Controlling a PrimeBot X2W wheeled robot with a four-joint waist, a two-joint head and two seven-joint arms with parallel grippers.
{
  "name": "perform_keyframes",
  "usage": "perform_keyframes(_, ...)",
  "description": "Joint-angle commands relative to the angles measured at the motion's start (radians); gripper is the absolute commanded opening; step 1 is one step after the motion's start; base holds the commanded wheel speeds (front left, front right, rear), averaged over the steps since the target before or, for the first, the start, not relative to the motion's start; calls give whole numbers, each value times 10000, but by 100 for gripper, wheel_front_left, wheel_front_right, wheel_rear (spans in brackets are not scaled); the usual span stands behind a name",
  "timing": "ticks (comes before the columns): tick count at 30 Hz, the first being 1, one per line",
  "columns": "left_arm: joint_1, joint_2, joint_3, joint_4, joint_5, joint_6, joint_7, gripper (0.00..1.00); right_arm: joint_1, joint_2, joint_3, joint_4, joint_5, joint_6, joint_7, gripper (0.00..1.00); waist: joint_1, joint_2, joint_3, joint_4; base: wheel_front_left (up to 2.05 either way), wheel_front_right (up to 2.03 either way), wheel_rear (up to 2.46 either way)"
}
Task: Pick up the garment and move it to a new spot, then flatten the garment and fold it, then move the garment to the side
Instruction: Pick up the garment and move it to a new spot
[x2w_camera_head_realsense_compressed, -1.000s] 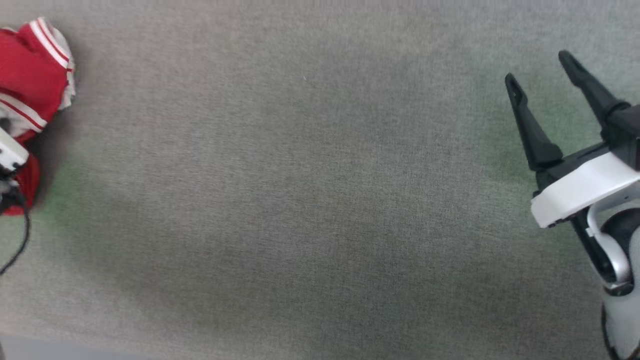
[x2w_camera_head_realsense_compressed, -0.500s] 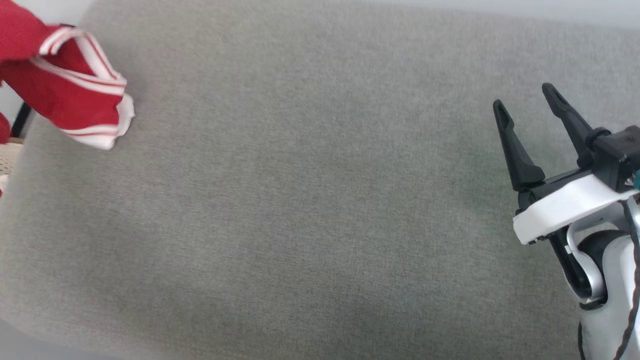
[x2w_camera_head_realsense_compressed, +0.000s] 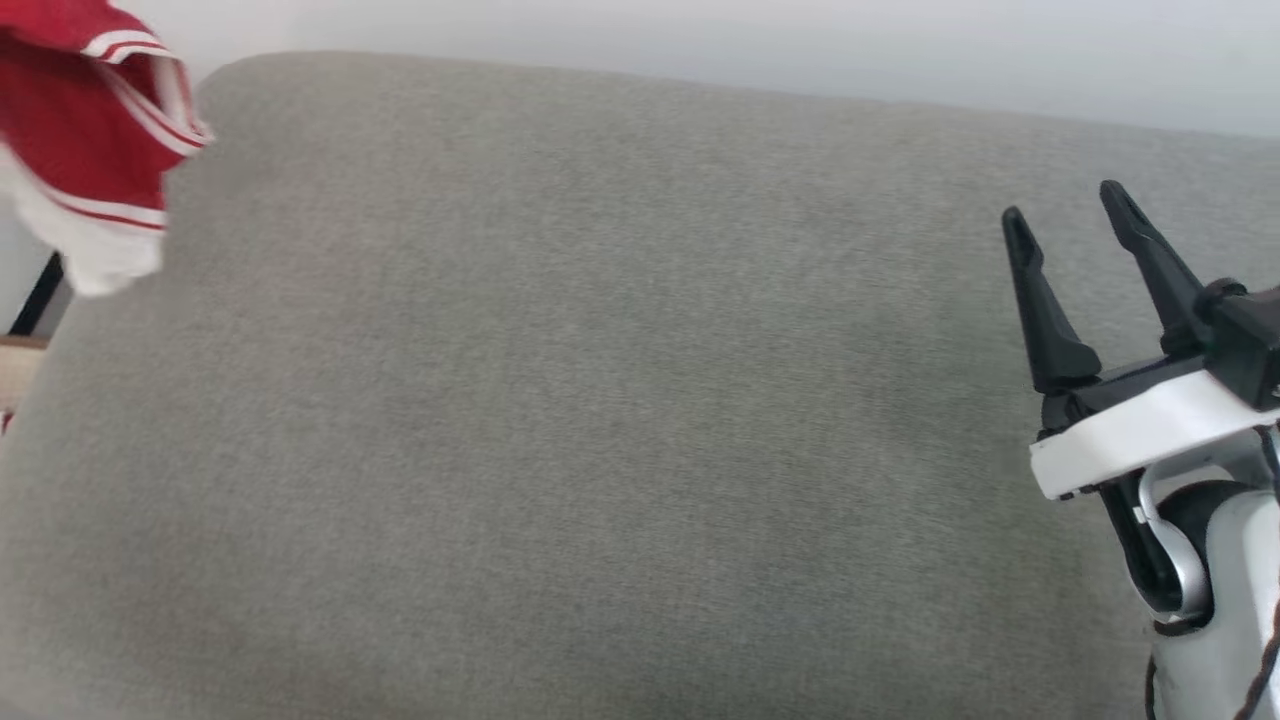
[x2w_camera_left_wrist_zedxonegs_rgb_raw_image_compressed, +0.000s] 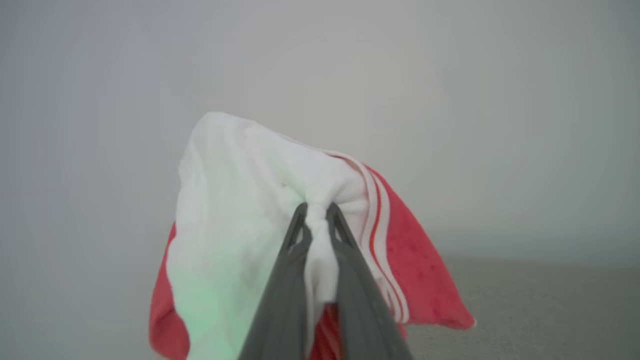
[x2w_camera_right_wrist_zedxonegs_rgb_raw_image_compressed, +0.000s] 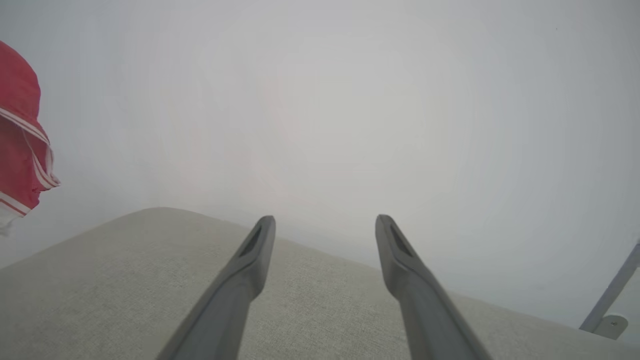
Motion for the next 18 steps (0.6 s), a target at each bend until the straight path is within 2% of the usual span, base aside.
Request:
perform_keyframes(1, 237, 115, -14, -442, -124, -27, 215, 0, 130, 33, -104, -70, -15, -4, -87, 100, 1, 0, -84, -281, 0, 0, 0)
perform_keyframes(5, 678, 245, -40, -1984, -353, 194, 880, 0, 297, 113, -468, -163, -76, -4, -189, 100, 1, 0, -140, -767, 0, 0, 0)
perform_keyframes(14, 1444, 29, -585, -6097, -385, 1449, 2685, 0, 630, 310, -1197, -346, -275, -4, -312, 100, 1, 0, -252, -2059, 0, 0, 0)
perform_keyframes(18, 1536, -196, -922, -7497, -333, 1902, 3358, 0, 716, 440, -1342, -391, -336, -4, -387, 100, 1, 0, -246, -2644, 0, 0, 0)
